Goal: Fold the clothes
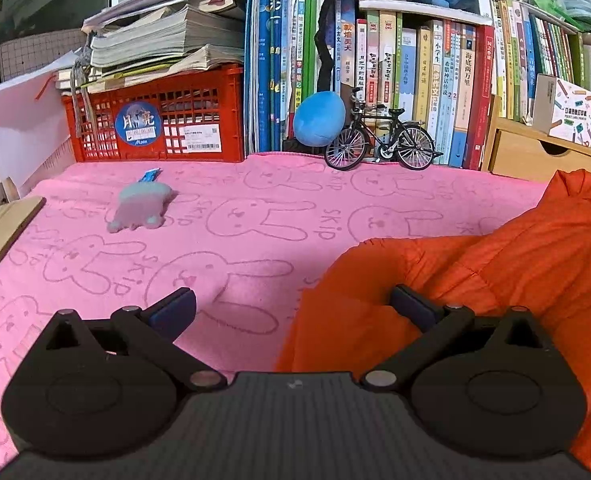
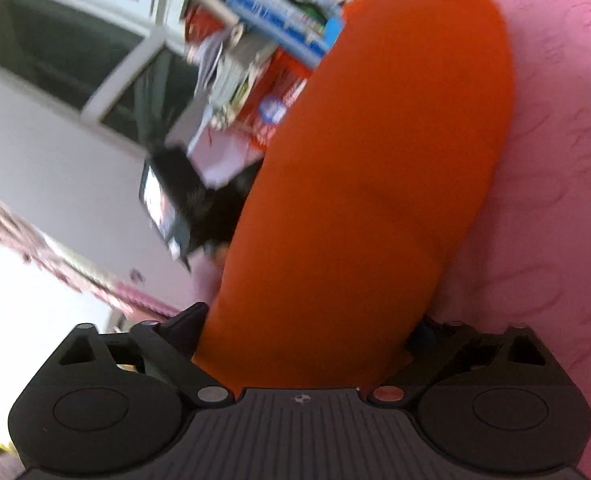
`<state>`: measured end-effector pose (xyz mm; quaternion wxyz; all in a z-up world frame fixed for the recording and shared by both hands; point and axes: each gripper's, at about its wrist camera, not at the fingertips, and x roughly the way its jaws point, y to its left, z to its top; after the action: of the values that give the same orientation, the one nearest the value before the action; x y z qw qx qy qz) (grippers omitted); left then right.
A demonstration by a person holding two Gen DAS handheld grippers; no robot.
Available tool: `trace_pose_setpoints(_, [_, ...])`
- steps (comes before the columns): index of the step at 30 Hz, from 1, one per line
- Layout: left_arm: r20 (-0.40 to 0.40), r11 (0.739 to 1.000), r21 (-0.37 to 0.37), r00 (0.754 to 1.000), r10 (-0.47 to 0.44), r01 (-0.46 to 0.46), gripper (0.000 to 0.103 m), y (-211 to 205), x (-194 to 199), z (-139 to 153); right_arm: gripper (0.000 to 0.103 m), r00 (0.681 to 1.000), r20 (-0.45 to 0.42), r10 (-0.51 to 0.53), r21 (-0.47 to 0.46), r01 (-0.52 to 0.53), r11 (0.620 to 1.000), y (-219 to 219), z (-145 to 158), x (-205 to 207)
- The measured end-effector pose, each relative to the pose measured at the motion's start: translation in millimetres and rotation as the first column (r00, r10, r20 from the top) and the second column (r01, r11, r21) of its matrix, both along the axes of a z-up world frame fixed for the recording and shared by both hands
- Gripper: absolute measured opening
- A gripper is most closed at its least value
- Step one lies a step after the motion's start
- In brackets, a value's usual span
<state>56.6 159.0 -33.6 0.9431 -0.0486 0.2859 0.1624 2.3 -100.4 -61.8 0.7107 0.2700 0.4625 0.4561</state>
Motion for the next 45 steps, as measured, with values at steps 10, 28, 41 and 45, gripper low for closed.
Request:
trace_pose_setpoints(10, [0.074, 0.990, -0.142, 0.997, 0.009, 0.002, 0.103, 44, -42, 33, 0.065, 0.997, -0.024, -0.071, 0.041, 0.072, 0.997, -4, -11, -11])
trace_pose_setpoints(28, [0.092, 0.705, 0.543, 0.802, -0.590, 0.456, 0.103, -48, -223, 37, 0.098, 0.922, 0.364, -0.131, -0.124, 0.187, 0.974, -45, 18, -77])
trace_pose_setpoints(41, [-0.198, 0.327, 0.723, 0.636, -0.746, 0.609, 0.103, -87, -212, 16, 0.077, 0.475, 0.880, 0.004, -0.287, 0.525, 0.801, 22, 13, -183])
trace_pose_setpoints(45, [-0.299, 0.224, 0.719, 0.583, -0.755, 0.658, 0.103, -84, -213, 17, 0.062, 0.378, 0.922, 0.081, -0.312, 0.606, 0.732, 46, -7, -187])
